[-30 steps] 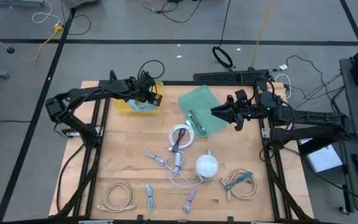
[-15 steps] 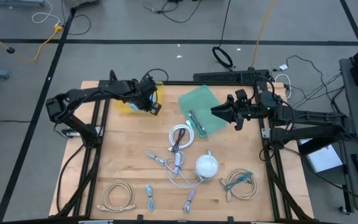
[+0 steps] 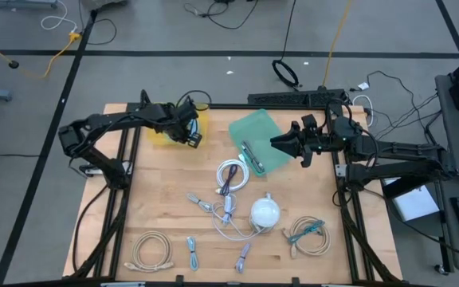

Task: Pick & Place USB Port
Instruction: Put the blue HDMI cable into the yellow bin, then put the dark blue charger cable into the green bin

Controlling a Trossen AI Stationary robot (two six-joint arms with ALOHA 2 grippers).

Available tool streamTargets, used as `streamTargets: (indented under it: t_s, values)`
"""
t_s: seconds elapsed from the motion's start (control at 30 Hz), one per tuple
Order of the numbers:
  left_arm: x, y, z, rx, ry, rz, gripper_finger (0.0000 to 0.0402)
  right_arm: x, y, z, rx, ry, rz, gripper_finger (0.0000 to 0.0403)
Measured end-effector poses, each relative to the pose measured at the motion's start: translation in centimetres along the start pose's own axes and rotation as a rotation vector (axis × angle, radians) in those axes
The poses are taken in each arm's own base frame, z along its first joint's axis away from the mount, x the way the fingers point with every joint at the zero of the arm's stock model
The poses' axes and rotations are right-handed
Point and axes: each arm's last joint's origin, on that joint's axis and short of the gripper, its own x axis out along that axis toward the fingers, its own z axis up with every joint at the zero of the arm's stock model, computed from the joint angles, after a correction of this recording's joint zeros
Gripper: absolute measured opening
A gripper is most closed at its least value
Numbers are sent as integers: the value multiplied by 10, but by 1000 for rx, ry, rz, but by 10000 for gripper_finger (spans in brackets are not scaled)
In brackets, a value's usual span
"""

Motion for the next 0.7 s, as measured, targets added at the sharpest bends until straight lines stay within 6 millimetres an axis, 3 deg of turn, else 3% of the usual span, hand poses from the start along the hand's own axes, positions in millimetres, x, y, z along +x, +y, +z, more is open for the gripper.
streamTargets:
  t_s: [0.2,0.33,0.47,0.7]
  values:
    - [21,14,-13,-14,22,57,1,0,0,0,7,1,1,93]
    - [23,15,-13,-11,-3,88,0,0,0,0,8,1,1,93]
    - [22,9,-6,-16,-58,9,0,0,0,0,13,1,1,93]
    - [-18,-17,-5,30,-237,-321,0,0,0,0,27,2,3,93]
